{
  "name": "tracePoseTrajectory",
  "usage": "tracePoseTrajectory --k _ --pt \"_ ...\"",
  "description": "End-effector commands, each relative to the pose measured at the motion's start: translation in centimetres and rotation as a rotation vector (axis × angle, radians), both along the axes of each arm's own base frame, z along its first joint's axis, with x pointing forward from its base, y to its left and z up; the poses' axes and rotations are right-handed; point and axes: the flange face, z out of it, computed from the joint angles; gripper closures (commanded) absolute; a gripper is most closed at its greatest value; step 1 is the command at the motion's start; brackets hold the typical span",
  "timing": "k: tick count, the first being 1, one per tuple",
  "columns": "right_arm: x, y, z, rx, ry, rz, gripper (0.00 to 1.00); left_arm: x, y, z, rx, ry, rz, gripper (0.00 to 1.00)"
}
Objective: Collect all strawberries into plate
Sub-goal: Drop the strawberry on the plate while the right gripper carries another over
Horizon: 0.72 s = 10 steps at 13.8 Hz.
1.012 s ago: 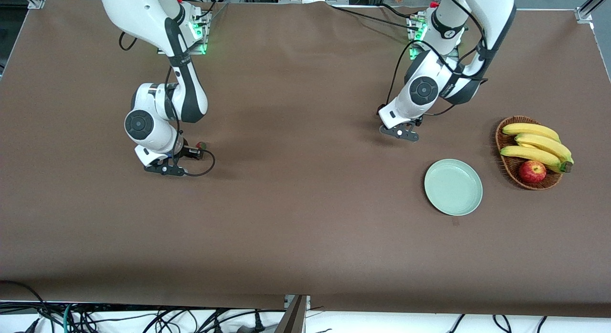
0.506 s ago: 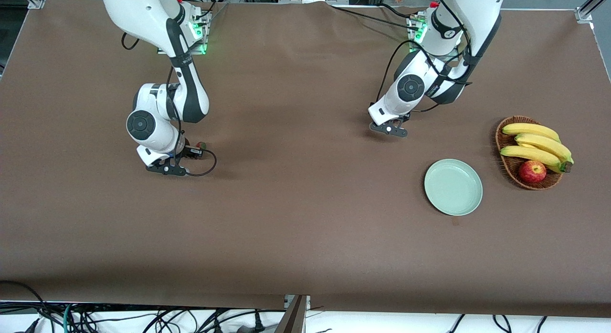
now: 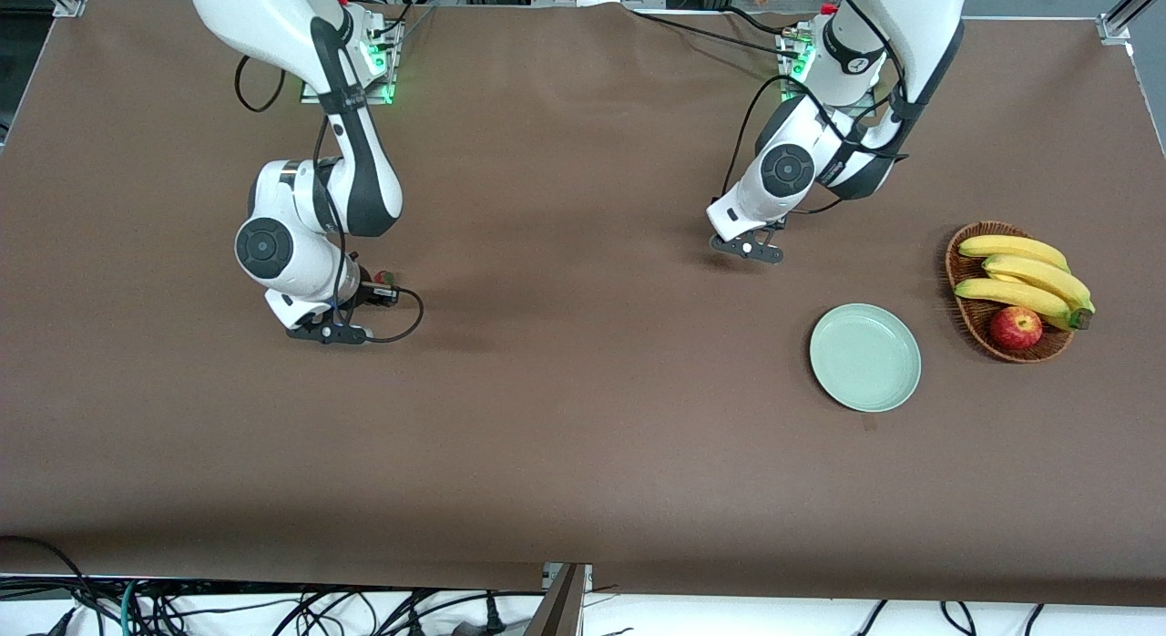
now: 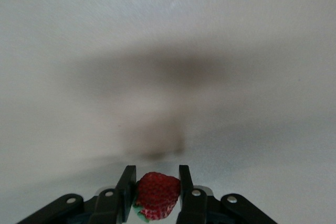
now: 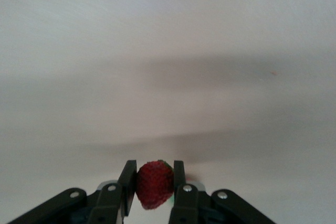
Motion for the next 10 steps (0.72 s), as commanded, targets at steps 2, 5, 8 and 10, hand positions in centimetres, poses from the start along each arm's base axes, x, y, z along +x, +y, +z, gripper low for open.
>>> tracePoseTrajectory --k 2,5,8,10 --pt "1.3 11.2 5.4 0.05 -0.019 -0.103 0.95 8.8 4.6 5.0 -0.063 -0.02 -0.025 0.99" --pt "-0.6 20.0 5.0 0.105 0.005 -0.246 0.94 16.6 11.2 5.9 -0.141 -0.098 -0.155 1.0" --pt "-2.7 29.4 3.7 0.234 -0.032 -0.444 0.94 21.7 16.1 5.1 -0.067 -0.163 -0.293 1.0" --pt "-4.7 34.9 2.4 0.326 -0.058 -0.569 0.92 23.1 18.4 3.6 -0.004 -0.165 -0.373 0.99"
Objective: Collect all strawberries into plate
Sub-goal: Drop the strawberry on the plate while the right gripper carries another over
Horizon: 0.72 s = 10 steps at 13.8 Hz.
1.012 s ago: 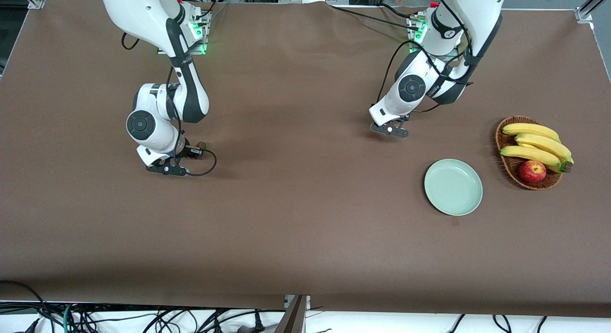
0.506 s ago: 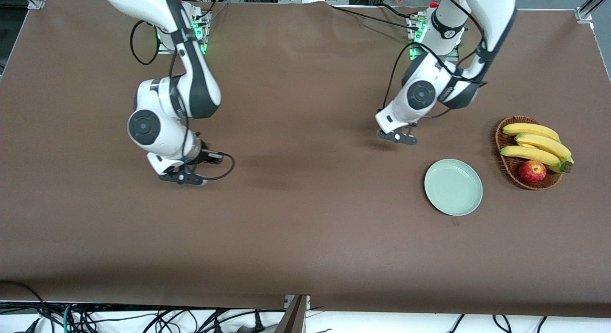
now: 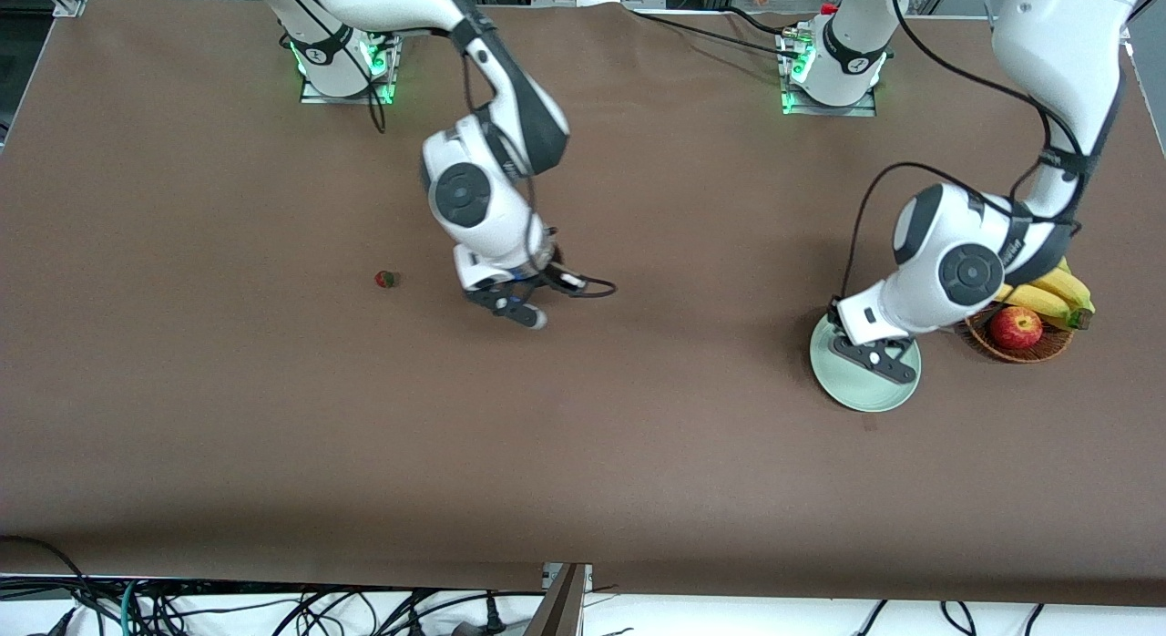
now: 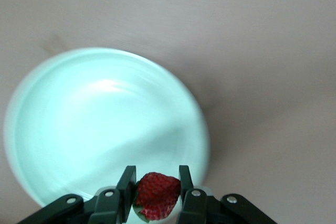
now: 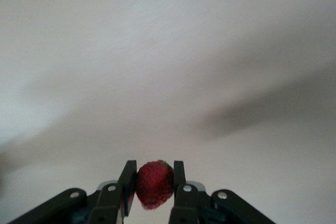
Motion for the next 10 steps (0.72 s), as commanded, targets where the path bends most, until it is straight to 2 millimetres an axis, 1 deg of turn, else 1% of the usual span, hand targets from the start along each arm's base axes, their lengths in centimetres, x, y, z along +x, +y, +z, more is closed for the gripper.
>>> tracePoseTrajectory --k 1,2,3,4,5,6,7,8,9,10 --pt "-2.1 7.2 -1.6 0.136 -0.016 -0.188 0.9 2.7 1.6 -2.6 0.058 0.003 -0.113 0.99" --pt "-3.8 9.3 -2.0 0.182 -0.026 -0.253 0.9 2.7 1.8 -3.5 0.058 0.014 -0.119 0.98" --pt "-5.5 11.2 -2.3 0.233 -0.047 -0.311 0.89 2.7 1.7 -4.0 0.055 0.02 -0.119 0.92" --pt "-6.6 12.3 -2.6 0.276 -0.064 -0.364 0.77 2.6 1.7 -4.3 0.053 0.024 -0.119 0.79" --pt "-7.0 12.8 -2.3 0.295 -0.069 -0.382 0.57 2.6 1.8 -4.3 0.053 0.024 -0.114 0.4" --pt "-6.7 12.6 -1.5 0.303 -0.07 -0.388 0.34 2.6 1.8 -4.3 0.053 0.024 -0.114 0.0" --pt "-6.5 12.4 -1.4 0.291 -0.061 -0.387 0.27 2.7 2.2 -4.1 0.054 0.021 -0.113 0.0" --pt "-6.2 12.0 -1.4 0.259 -0.049 -0.369 0.25 2.8 2.3 -3.7 0.057 0.018 -0.11 0.0" --pt "-5.4 11.2 -1.0 0.235 -0.035 -0.367 0.21 2.9 2.3 -3.3 0.055 0.014 -0.105 0.0" --pt "-4.5 10.1 -0.5 0.198 -0.023 -0.35 0.2 3.1 2.4 -1.9 0.059 -0.002 -0.099 0.0"
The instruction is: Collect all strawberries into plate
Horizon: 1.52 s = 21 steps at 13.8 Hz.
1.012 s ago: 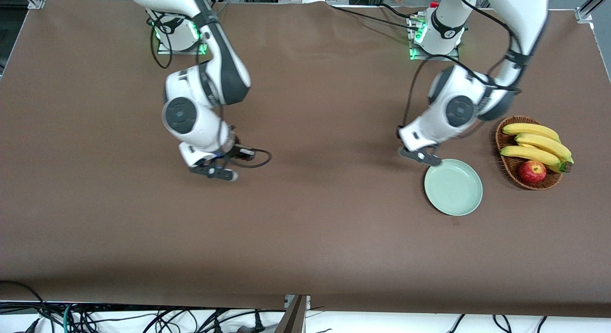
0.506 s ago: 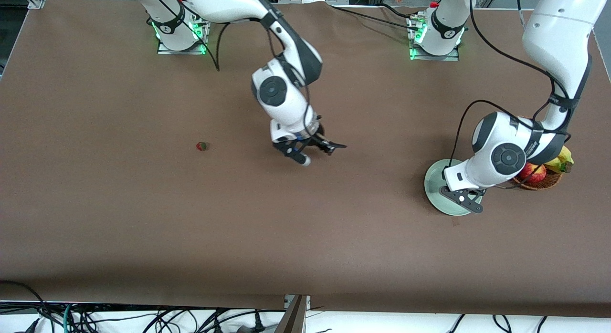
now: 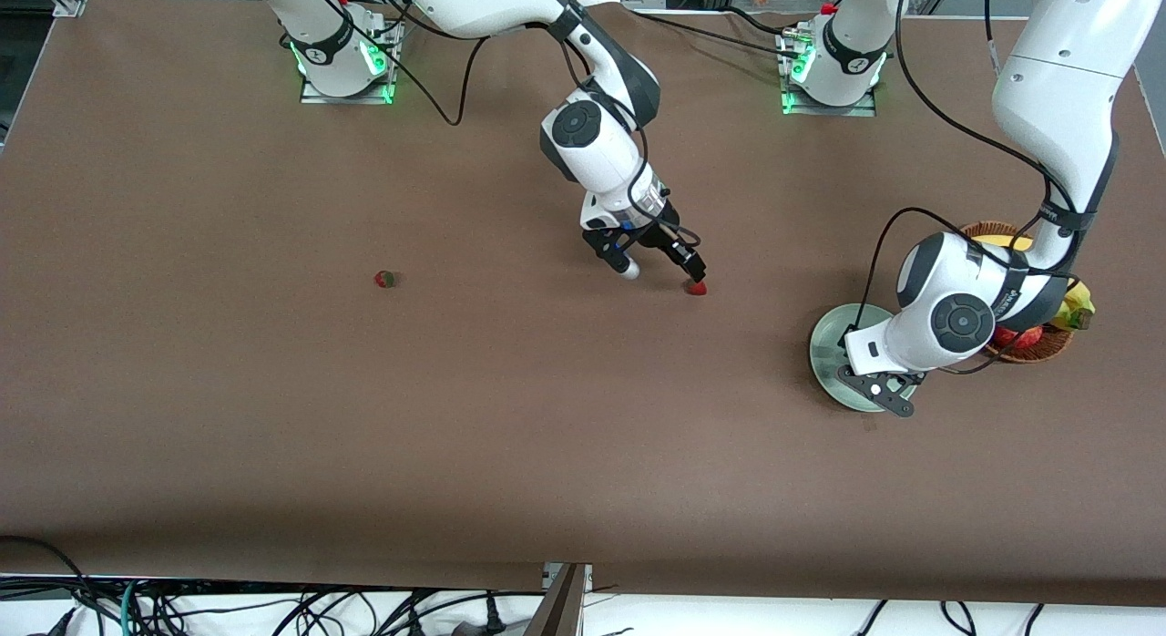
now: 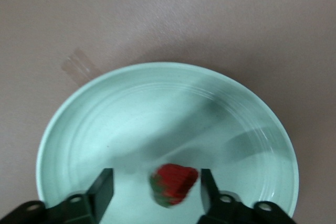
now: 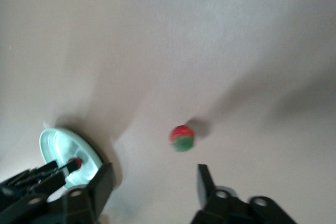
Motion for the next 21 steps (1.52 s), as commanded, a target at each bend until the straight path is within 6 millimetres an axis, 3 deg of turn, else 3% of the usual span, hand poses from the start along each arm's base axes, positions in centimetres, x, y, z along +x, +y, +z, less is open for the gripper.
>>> tracePoseTrajectory --k 1,3,4,7,8,10,12,13,15,17,21 --pt "2.5 -2.7 2.3 -0.074 0.052 0.063 0.19 0.4 0.1 3.2 0.032 -0.004 -0.015 0.0" --pt "4.4 -6.1 3.5 -0.167 0.078 0.189 0.19 0.1 -0.5 6.4 0.062 0.0 -0.01 0.0" --pt "5.6 -8.5 3.6 -0.234 0.096 0.268 0.19 -0.1 -1.7 7.9 0.049 0.002 -0.009 0.0" --pt "8.2 -16.7 4.9 -0.364 0.165 0.496 0.19 -1.0 -5.6 8.2 -0.06 0.047 0.153 0.0" --pt "8.7 -18.8 6.1 -0.376 0.163 0.555 0.19 -1.3 -8.1 8.4 -0.076 0.043 0.17 0.0" --pt "9.4 -24.1 6.3 -0.43 0.178 0.648 0.19 -2.7 -14.7 7.4 -0.067 0.046 0.201 0.0" --pt "9.6 -29.8 5.1 -0.482 0.178 0.742 0.19 -3.3 -20.7 5.9 -0.098 0.003 0.202 0.0" --pt "9.5 -32.7 4.1 -0.486 0.188 0.766 0.19 -3.5 -22.1 5.0 -0.117 -0.012 0.206 0.0" --pt "8.0 -37.8 1.2 -0.48 0.179 0.815 0.19 -3.5 -23.3 3.3 -0.155 -0.033 0.204 0.0" --pt "5.2 -41.3 -2.0 -0.483 0.134 0.823 0.19 -3.8 -23.1 1.3 -0.148 -0.01 0.205 0.0" --pt "1.9 -45.0 -7.3 -0.559 0.071 0.804 0.21 -3.7 -22.2 -0.1 -0.046 -0.068 0.086 0.0"
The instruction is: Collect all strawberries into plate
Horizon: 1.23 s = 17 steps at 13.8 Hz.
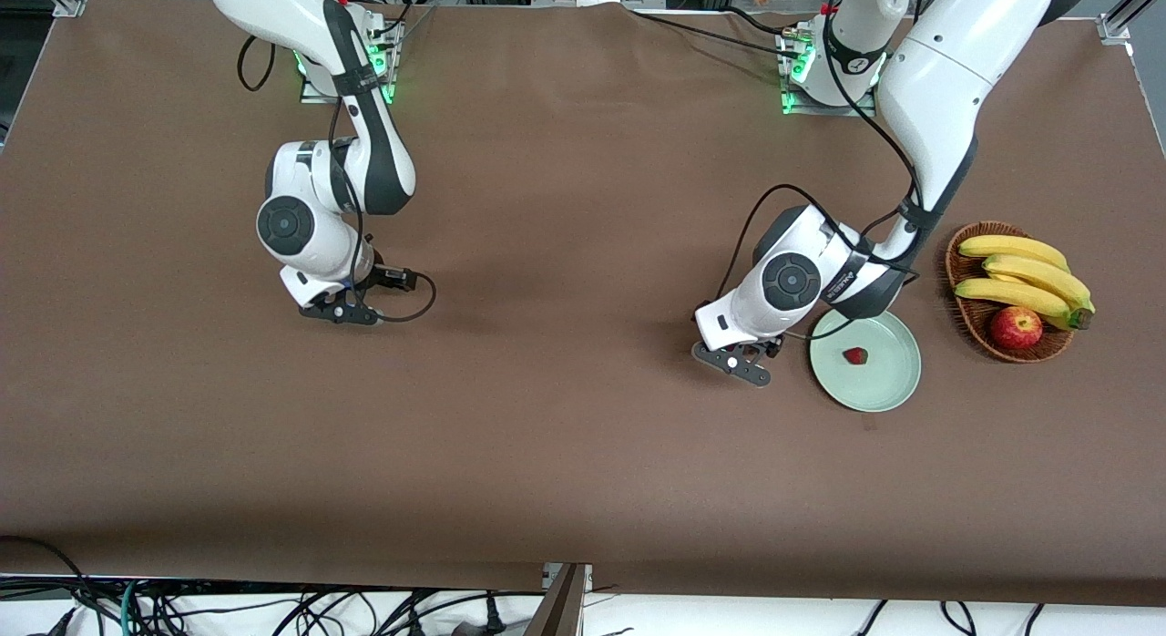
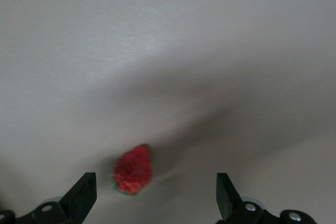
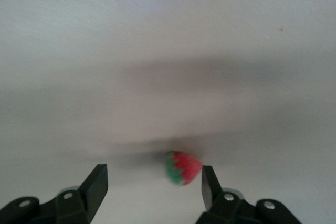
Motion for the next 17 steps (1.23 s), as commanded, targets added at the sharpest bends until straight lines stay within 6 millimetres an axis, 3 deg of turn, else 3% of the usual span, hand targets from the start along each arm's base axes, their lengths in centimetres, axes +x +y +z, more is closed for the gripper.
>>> tracePoseTrajectory --k 1,2,3,4,6,7,9,11,13,15,16,17 --pt "-2.8 -1.0 -1.2 -0.001 -0.03 0.026 0.22 0.5 0.3 -0.5 0.033 -0.022 -0.044 0.0" --pt "-3.1 -1.2 -1.5 -0.002 -0.023 0.02 0.25 0.4 0.4 -0.9 0.032 -0.016 -0.042 0.01" --pt "-3.1 -1.0 -1.6 -0.001 -0.021 0.02 0.3 0.4 0.4 -1.2 0.031 -0.012 -0.042 0.17" --pt "-3.2 -1.1 -1.9 -0.006 -0.02 0.019 0.36 0.5 0.5 -1.2 0.032 -0.011 -0.04 0.47" --pt "-3.0 -1.2 -2.3 -0.014 -0.035 0.02 0.54 0.6 0.7 -1.2 0.033 -0.011 -0.047 0.91" --pt "-2.9 -1.2 -2.4 -0.017 -0.038 0.02 0.64 0.7 0.8 -1.0 0.033 -0.013 -0.048 1.0" --pt "-2.6 -0.6 -2.0 -0.013 -0.046 0.021 0.81 0.9 1.3 -0.7 0.045 -0.017 -0.06 1.0" --pt "-1.8 1.2 -0.8 0.008 -0.066 0.031 0.86 1.9 3.1 0.9 0.055 -0.038 -0.133 1.0" --pt "-0.4 6.0 1.7 0.049 -0.07 -0.019 0.86 3.0 6.8 2.8 0.087 -0.015 -0.172 1.0" --pt "1.3 12.3 5.3 0.086 -0.057 -0.1 0.86 4.9 9.9 5.2 0.1 0.015 -0.209 1.0" --pt "2.3 14.8 6.2 0.088 -0.054 -0.144 0.86 5.7 10.5 6.7 0.113 0.034 -0.217 1.0" --pt "2.5 18.5 6.4 0.108 -0.048 -0.179 0.86 6.4 11.2 8.2 0.133 0.056 -0.213 1.0"
